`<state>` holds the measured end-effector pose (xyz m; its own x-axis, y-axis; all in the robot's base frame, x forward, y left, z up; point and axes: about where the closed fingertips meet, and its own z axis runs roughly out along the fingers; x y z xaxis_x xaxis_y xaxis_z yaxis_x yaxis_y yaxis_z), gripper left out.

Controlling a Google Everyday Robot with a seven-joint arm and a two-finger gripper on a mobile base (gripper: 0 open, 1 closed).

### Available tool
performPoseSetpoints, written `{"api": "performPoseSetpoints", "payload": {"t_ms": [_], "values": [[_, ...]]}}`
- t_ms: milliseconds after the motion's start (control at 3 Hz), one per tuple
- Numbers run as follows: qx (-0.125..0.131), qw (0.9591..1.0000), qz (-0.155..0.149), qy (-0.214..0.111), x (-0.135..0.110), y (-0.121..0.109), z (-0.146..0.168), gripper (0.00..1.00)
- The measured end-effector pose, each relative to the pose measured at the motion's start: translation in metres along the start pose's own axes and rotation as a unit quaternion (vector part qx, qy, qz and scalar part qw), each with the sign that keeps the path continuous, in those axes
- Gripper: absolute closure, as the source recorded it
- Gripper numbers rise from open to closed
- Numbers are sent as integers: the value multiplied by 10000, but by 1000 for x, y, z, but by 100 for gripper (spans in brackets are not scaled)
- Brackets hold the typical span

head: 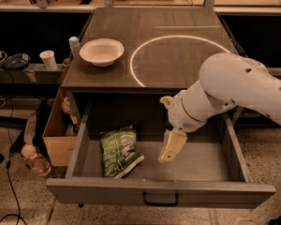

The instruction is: Pick green jalapeno chip bag from top drawer and place on counter

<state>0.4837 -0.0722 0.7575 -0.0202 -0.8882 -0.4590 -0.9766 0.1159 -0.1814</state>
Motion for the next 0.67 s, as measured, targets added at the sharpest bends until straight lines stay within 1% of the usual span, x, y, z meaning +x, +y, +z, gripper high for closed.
{"api": "performPoseSetpoints", "payload": {"t_ms": [333, 667], "values": [[0, 10000, 0, 0, 0, 0, 0, 0], [-56, 9998, -37, -207, -15, 2, 7, 0]]}}
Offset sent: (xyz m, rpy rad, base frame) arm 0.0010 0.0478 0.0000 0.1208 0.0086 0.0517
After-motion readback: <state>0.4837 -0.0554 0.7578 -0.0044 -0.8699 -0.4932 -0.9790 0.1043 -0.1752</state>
